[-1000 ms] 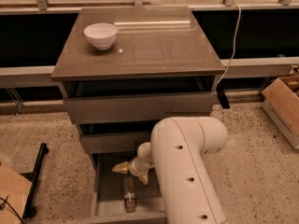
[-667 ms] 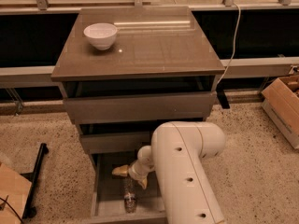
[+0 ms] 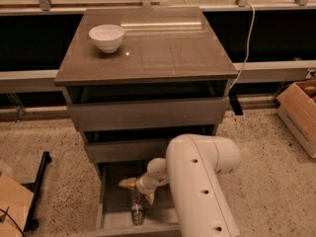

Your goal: Pick water bottle from bottom drawer and place on counter

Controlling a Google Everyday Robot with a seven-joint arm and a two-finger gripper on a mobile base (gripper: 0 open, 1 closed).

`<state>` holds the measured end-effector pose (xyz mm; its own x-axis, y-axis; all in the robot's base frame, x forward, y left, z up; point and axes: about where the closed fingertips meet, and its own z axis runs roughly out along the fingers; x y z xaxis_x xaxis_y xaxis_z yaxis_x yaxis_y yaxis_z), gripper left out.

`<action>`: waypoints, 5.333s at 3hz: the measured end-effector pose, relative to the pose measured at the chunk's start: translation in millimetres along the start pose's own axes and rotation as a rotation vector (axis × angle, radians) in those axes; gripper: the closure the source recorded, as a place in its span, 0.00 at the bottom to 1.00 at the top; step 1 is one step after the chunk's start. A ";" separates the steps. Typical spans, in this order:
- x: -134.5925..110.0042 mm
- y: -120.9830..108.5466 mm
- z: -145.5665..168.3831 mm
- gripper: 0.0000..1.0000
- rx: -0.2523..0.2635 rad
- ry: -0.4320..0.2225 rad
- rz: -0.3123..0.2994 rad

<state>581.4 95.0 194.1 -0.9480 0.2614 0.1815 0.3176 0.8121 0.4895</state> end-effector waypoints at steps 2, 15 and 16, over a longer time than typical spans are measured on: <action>-3.7 -23.5 27.7 0.00 0.047 0.019 0.092; 108.8 10.1 -326.1 1.00 0.111 -0.054 0.107; 106.7 30.6 -368.8 1.00 0.142 -0.092 0.072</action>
Offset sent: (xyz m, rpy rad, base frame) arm -0.0055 -0.0175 -0.0656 -0.0608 0.1353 -0.1261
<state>497.2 -44.7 542.9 -0.9226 0.3632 0.1298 0.3853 0.8532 0.3515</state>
